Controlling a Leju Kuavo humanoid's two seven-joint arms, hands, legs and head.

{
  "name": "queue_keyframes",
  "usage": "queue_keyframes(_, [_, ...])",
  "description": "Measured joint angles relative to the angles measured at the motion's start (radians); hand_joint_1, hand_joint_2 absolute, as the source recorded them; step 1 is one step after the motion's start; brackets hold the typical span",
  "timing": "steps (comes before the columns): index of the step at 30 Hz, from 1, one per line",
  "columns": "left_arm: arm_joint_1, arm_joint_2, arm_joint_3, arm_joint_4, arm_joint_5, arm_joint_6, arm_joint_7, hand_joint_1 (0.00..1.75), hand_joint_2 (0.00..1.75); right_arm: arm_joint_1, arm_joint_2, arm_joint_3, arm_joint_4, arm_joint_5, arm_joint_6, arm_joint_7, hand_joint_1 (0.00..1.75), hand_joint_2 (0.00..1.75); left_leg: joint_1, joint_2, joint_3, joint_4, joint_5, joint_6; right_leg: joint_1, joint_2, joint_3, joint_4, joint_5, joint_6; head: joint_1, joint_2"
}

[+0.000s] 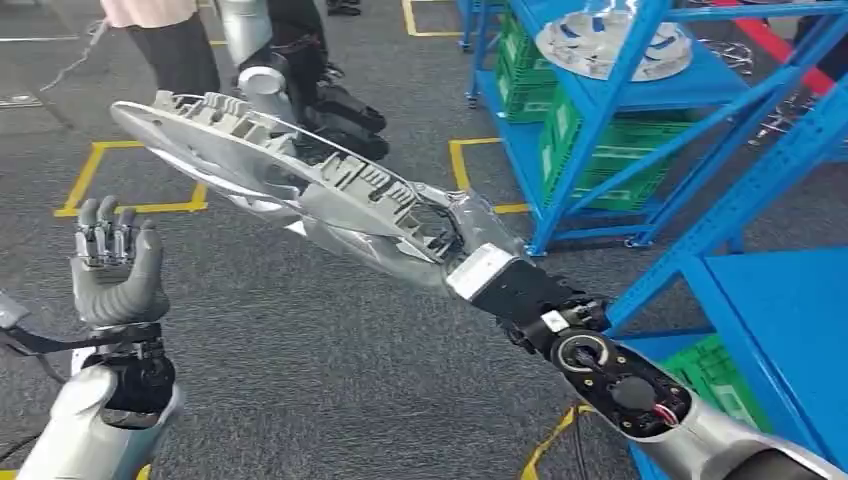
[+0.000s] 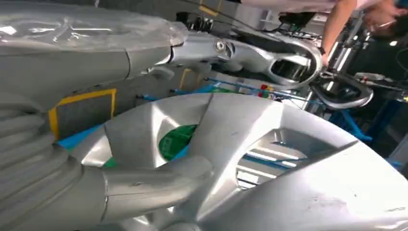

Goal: Take the parts from the cabinet and place them on the table.

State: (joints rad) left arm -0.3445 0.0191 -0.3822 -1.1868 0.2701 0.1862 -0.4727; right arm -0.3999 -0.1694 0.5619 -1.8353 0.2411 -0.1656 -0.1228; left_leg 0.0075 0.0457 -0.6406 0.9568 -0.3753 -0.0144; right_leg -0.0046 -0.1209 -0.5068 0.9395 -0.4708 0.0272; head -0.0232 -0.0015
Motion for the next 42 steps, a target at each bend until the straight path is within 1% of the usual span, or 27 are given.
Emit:
queue_keyframes(1, [-0.002,0.0,0.0,0.001,0.001,0.0,-0.002,0.0,1.75,0.0,0.0,0.0,0.002,0.0,0.0,-0.001,1.75,1.75,0.002,-0.016,0.004,-0.003,0.001,0.009,-0.005,-0.013,0.004,0.001,-0.006,0.007,0.002,0.0])
queue_keyframes(3, [-0.011,-0.001,0.0,0.003,0.003,0.0,-0.006,0.0,1.75,0.002,0.0,-0.002,0.004,0.0,0.0,0.0,1.75,1.75,0.006,-0.037,0.012,-0.005,-0.001,0.024,-0.014,0.077,-0.025,0.07,-0.053,0.01,0.009,0.0])
queue_keyframes(4, [-0.016,-0.002,0.0,0.004,0.003,-0.001,-0.007,0.0,1.75,0.002,0.0,-0.003,0.005,0.0,0.0,0.0,1.75,1.75,0.006,-0.047,0.013,-0.005,-0.001,0.029,-0.014,0.102,-0.065,0.154,-0.092,0.008,0.019,0.0])
queue_keyframes(6, [-0.017,-0.007,0.0,0.008,0.006,-0.002,-0.008,0.0,1.75,0.004,0.0,-0.005,0.008,0.002,0.001,-0.002,1.75,1.75,0.0,-0.077,0.015,-0.004,-0.003,0.033,-0.009,0.119,-0.165,0.34,-0.152,0.007,0.035,0.0])
queue_keyframes(8, [-0.017,-0.008,0.0,0.013,0.007,-0.003,-0.008,0.0,1.75,0.006,0.0,-0.007,0.014,0.003,0.001,-0.002,1.75,1.75,-0.003,-0.107,0.02,-0.003,-0.005,0.035,-0.006,0.12,-0.189,0.35,-0.119,0.0,0.037,0.0])
queue_keyframes(10, [-0.019,-0.008,0.0,0.016,0.01,-0.003,-0.013,0.0,1.75,0.008,0.0,-0.008,0.015,0.003,0.001,-0.001,1.75,1.75,-0.003,-0.142,0.028,-0.003,-0.007,0.034,-0.004,0.136,-0.127,0.177,-0.006,-0.013,0.042,0.0])
queue_keyframes(11, [-0.021,-0.01,0.0,0.018,0.014,-0.003,-0.014,0.0,1.75,0.008,0.0,-0.009,0.015,0.003,0.0,-0.001,1.75,1.75,-0.002,-0.153,0.031,-0.002,-0.009,0.031,-0.004,0.166,-0.093,0.09,0.044,-0.018,0.044,0.0])
queue_keyframes(12, [-0.024,-0.012,0.0,0.021,0.015,-0.003,-0.017,0.0,1.75,0.009,0.0,-0.01,0.016,0.003,0.0,-0.002,1.75,1.75,-0.004,-0.165,0.027,-0.001,-0.009,0.028,-0.009,0.22,-0.075,0.051,0.041,-0.022,0.04,0.0])
queue_keyframes(16, [-0.023,-0.013,0.0,0.03,0.019,0.001,-0.021,0.0,1.75,0.008,0.0,-0.01,0.019,0.004,-0.001,-0.002,1.75,1.75,0.007,-0.219,0.012,-0.01,0.005,0.003,-0.004,0.178,-0.049,0.017,0.039,-0.024,0.047,0.0])
queue_keyframes(17, [-0.023,-0.009,0.0,0.032,0.019,0.004,-0.025,0.0,1.75,0.008,0.0,-0.011,0.02,0.005,-0.002,-0.001,1.75,1.75,0.001,-0.181,0.011,-0.005,-0.003,0.002,-0.016,0.16,-0.041,0.001,0.046,-0.031,0.042,0.0])
queue_keyframes(18, [-0.027,-0.008,0.0,0.032,0.019,0.012,-0.029,0.0,1.75,0.008,0.0,-0.011,0.021,0.005,-0.003,-0.002,1.75,1.75,-0.009,-0.115,-0.002,0.021,-0.023,-0.003,-0.012,0.149,-0.037,-0.004,0.049,-0.034,0.029,0.0])
queue_keyframes(19, [-0.03,-0.008,0.0,0.033,0.019,0.02,-0.033,0.0,1.75,0.006,0.0,-0.012,0.021,0.005,-0.006,-0.002,1.75,1.75,-0.007,-0.074,-0.042,0.1,-0.066,-0.007,-0.009,0.134,-0.036,-0.005,0.049,-0.038,0.02,0.0])
queue_keyframes(21, [-0.024,-0.008,0.0,0.033,0.02,0.032,-0.033,0.0,1.75,0.006,0.0,-0.013,0.022,0.005,-0.01,-0.002,1.75,1.75,-0.004,-0.057,-0.126,0.264,-0.127,-0.013,-0.007,0.106,-0.037,-0.005,0.047,-0.04,0.018,0.0])
queue_keyframes(22, [-0.02,-0.008,0.0,0.034,0.021,0.037,-0.033,0.0,1.75,0.008,0.0,-0.014,0.025,0.007,-0.012,-0.001,1.75,1.75,0.0,-0.055,-0.158,0.32,-0.138,-0.017,-0.008,0.091,-0.037,-0.005,0.046,-0.04,0.013,0.0])
queue_keyframes(23, [-0.016,-0.006,0.0,0.035,0.021,0.042,-0.033,0.0,1.75,0.01,0.0,-0.014,0.029,0.011,-0.013,0.0,1.75,1.75,0.004,-0.053,-0.161,0.317,-0.122,-0.02,-0.008,0.075,-0.036,-0.005,0.044,-0.039,0.008,0.0])
queue_keyframes(25, [-0.016,-0.004,0.0,0.035,0.022,0.045,-0.033,0.0,1.75,0.011,0.0,-0.014,0.032,0.015,-0.013,0.0,1.75,1.75,0.009,-0.04,-0.09,0.173,-0.046,-0.022,-0.008,0.049,-0.035,-0.004,0.04,-0.036,0.001,0.0])
queue_keyframes(26, [-0.016,-0.003,0.0,0.035,0.022,0.047,-0.033,0.0,1.75,0.011,0.0,-0.015,0.032,0.015,-0.014,0.001,1.75,1.75,0.009,-0.013,-0.033,0.071,-0.006,-0.022,-0.009,0.038,-0.032,-0.003,0.037,-0.031,-0.003,0.0])
queue_keyframes(27, [-0.017,-0.001,0.0,0.035,0.022,0.055,-0.033,0.0,1.75,0.011,0.0,-0.016,0.032,0.014,-0.015,0.001,1.75,1.75,0.004,0.054,0.012,-0.012,0.002,-0.021,-0.003,0.029,-0.027,-0.002,0.032,-0.023,-0.012,0.0])
queue_keyframes(31, [-0.004,0.006,0.0,0.031,0.013,0.076,-0.031,0.0,1.75,0.01,0.0,-0.023,0.036,0.009,-0.021,0.002,1.75,1.75,-0.007,-0.004,0.012,-0.009,0.0,0.009,0.003,-0.01,-0.013,-0.003,0.018,-0.002,0.0,0.0])
queue_keyframes(32, [0.003,0.009,0.0,0.023,0.01,0.086,-0.026,0.0,1.75,0.011,0.0,-0.026,0.037,0.009,-0.022,0.002,1.75,1.75,0.001,-0.018,0.02,-0.014,0.002,0.02,-0.003,-0.006,-0.011,0.0,0.009,0.008,0.002,0.0])
queue_keyframes(33, [0.008,0.012,0.0,0.013,0.006,0.09,-0.026,0.0,1.75,0.013,0.0,-0.028,0.037,0.009,-0.023,0.003,1.75,1.75,0.003,-0.03,0.023,-0.015,0.002,0.024,-0.009,0.054,-0.023,0.028,-0.014,0.011,0.007,0.0])
queue_keyframes(34, [0.008,0.014,0.0,0.007,0.003,0.096,-0.022,0.0,1.75,0.014,-0.001,-0.033,0.038,0.009,-0.024,0.002,1.75,1.75,0.004,-0.039,0.024,-0.015,0.001,0.033,-0.011,0.089,-0.047,0.089,-0.049,0.009,0.01,0.0])
queue_keyframes(37, [0.026,0.017,0.0,-0.013,-0.005,0.113,-0.009,0.0,1.75,0.021,-0.001,-0.044,0.047,0.003,-0.024,-0.001,1.75,1.75,-0.002,-0.083,0.025,-0.014,0.0,0.038,-0.008,0.118,-0.176,0.348,-0.142,0.009,0.033,0.0])
queue_keyframes(38, [0.035,0.019,0.0,-0.021,-0.005,0.12,-0.007,0.0,1.75,0.026,-0.002,-0.046,0.049,0.003,-0.024,-0.001,1.75,1.75,-0.002,-0.098,0.026,-0.013,0.0,0.038,-0.007,0.118,-0.188,0.358,-0.131,0.006,0.035,0.0])
queue_keyframes(40, [0.045,0.022,0.0,-0.039,-0.008,0.134,-0.005,0.0,1.75,0.032,-0.002,-0.052,0.056,0.003,-0.024,-0.001,1.75,1.75,-0.003,-0.131,0.029,-0.011,0.0,0.037,-0.006,0.124,-0.146,0.239,-0.044,-0.003,0.04,0.0])
queue_keyframes(41, [0.047,0.023,0.0,-0.05,-0.01,0.141,-0.003,0.0,1.75,0.033,-0.002,-0.057,0.059,0.005,-0.025,-0.001,1.75,1.75,-0.002,-0.148,0.03,-0.01,-0.001,0.036,-0.006,0.141,-0.103,0.134,0.014,-0.008,0.045,0.0])
queue_keyframes(42, [0.048,0.023,0.0,-0.058,-0.013,0.147,-0.002,0.0,1.75,0.033,-0.002,-0.062,0.061,0.006,-0.025,-0.002,1.75,1.75,0.0,-0.159,0.029,-0.009,-0.002,0.034,-0.006,0.19,-0.073,0.047,0.049,-0.013,0.047,0.0])
